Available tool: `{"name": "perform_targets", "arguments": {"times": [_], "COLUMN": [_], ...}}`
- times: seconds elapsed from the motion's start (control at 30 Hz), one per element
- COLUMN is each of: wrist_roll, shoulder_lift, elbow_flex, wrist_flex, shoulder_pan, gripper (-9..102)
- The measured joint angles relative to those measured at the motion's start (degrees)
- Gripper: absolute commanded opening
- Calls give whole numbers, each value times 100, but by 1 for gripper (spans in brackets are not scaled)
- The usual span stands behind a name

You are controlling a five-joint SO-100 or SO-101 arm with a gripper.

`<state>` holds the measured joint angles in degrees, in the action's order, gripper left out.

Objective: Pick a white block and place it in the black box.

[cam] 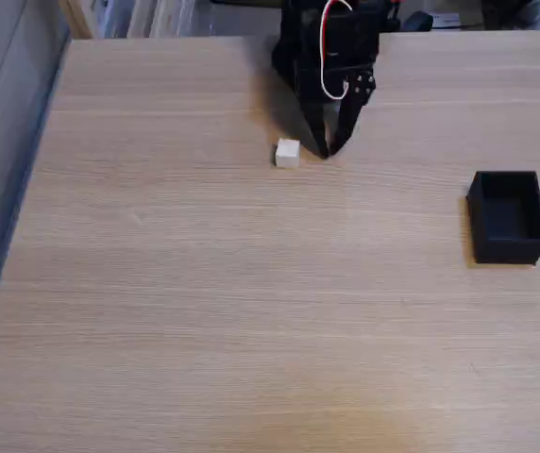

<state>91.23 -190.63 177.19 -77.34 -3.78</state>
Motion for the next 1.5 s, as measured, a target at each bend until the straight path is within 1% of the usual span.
{"name": "perform_targets", "arguments": {"times": [0.4, 0.7, 0.87, 1.13, 1.33, 1.5], "wrist_roll": [0, 53, -9, -237, -35, 105], "shoulder_lift": [0, 729, 1617, 3366, 4535, 5177], "elbow_flex": [0, -132, -580, -1626, -2250, -2751], "wrist_flex": [0, 773, 1362, 2206, 2848, 3023], "shoulder_pan": [-97, -360, -554, -519, -26, 343], "gripper": [0, 1, 1, 2, 4, 5]}}
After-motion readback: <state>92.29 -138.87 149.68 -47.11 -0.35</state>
